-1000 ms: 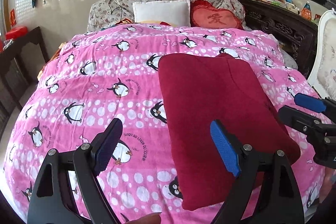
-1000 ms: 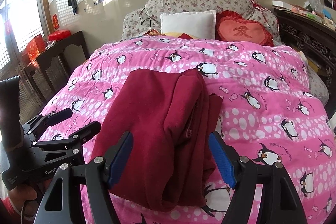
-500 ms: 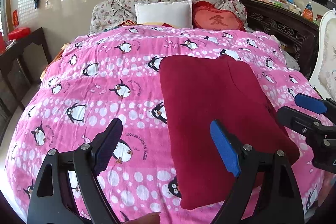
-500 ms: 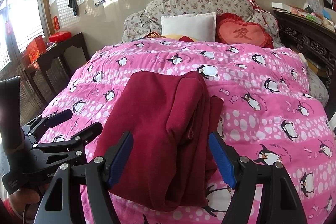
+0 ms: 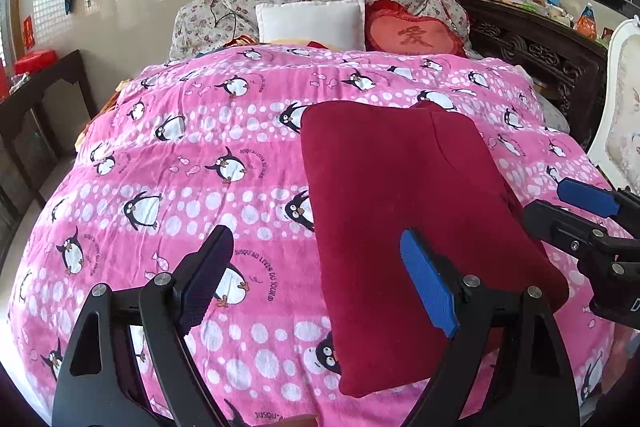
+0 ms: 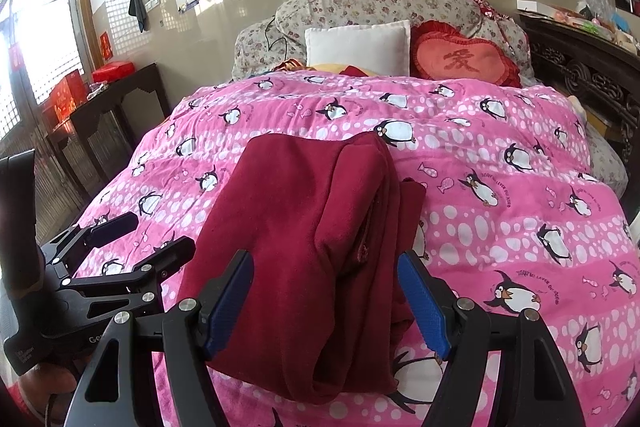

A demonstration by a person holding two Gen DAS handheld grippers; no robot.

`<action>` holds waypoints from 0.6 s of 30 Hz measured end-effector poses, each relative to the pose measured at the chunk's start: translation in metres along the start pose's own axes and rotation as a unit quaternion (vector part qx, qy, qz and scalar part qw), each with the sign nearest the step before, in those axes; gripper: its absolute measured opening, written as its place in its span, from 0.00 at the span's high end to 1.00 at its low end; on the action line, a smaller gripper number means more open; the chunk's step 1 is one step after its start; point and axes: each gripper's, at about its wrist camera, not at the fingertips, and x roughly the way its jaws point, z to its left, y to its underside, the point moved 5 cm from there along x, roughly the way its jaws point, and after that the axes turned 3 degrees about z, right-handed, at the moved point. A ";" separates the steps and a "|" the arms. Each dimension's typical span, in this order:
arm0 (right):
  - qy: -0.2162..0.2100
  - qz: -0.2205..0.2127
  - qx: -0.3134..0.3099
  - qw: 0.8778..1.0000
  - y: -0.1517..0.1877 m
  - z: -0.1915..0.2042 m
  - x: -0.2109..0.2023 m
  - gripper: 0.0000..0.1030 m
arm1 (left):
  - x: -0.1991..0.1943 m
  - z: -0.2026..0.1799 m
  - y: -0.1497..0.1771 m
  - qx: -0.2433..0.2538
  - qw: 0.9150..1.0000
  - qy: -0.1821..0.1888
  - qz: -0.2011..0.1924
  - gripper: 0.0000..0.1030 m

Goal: Fold small clothes

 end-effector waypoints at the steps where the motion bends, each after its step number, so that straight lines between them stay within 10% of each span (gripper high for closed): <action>1: 0.000 0.000 0.000 1.000 0.000 0.000 0.000 0.30 | 0.000 0.000 0.000 0.000 1.000 0.000 0.000 0.17; 18: -0.002 0.006 0.001 1.000 0.002 0.001 0.003 0.29 | 0.002 -0.001 0.002 0.001 1.000 0.003 0.005 0.17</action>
